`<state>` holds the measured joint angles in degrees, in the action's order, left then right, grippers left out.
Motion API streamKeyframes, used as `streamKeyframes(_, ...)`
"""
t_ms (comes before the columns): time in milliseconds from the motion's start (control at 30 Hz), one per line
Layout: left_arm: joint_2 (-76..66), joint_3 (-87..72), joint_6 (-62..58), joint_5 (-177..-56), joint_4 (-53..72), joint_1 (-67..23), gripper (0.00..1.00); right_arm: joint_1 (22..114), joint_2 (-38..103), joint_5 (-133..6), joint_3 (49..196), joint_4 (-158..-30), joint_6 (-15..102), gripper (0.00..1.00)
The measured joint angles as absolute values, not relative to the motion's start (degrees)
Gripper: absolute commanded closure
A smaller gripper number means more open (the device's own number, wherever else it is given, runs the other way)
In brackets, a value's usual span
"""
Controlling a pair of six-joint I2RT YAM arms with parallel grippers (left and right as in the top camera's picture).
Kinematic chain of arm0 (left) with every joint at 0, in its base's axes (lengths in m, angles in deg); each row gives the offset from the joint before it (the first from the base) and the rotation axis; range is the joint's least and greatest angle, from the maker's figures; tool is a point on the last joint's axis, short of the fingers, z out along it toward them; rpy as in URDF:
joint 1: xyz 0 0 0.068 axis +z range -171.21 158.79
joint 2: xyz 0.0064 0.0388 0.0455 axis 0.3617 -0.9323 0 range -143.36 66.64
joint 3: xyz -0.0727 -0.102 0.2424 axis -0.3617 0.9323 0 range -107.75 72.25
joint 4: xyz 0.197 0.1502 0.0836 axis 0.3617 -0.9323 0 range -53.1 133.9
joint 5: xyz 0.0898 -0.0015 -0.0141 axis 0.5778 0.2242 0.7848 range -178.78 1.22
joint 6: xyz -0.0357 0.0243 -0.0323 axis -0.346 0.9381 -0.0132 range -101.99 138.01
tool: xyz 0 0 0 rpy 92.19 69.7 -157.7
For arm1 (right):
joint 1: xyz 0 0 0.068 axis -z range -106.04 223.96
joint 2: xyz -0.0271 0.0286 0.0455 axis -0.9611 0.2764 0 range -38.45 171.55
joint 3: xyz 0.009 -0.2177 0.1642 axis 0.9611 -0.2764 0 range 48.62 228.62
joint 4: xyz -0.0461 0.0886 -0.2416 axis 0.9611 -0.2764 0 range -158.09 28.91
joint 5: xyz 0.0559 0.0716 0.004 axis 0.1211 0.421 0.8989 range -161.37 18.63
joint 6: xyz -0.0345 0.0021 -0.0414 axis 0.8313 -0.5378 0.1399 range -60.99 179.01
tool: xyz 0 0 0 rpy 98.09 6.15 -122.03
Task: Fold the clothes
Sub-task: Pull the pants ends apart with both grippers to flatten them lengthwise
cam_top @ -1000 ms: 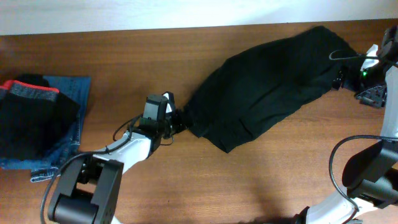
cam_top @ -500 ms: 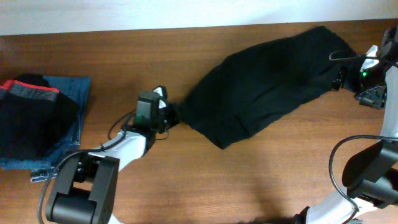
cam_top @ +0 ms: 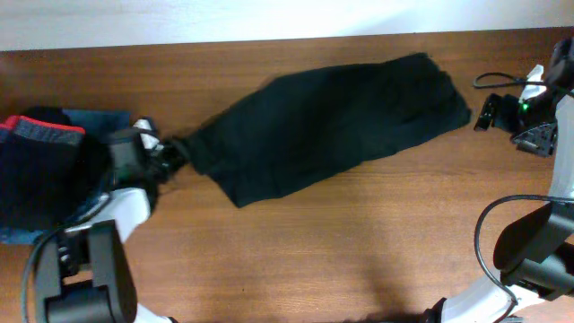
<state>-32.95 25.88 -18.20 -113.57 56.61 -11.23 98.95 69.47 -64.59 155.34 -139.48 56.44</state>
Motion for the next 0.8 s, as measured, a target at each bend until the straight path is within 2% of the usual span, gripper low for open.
streamKeyframes(67,-32.73,24.72,-17.96,-116.35,56.65,-8.78,0.01,98.95,69.47,-62.97,155.34,-138.28,57.36,0.01)
streamKeyframes(400,-31.81,22.88,-13.5,-126.84,52.57,-9.3,0.01,98.95,72.94,-51.84,155.25,-128.16,63.59,0.01)
streamKeyframes(800,-31.81,22.88,-1.13,-122.16,48.2,-17.46,0.01,98.95,91.26,-49.98,154.9,-105.01,67.08,0.01)
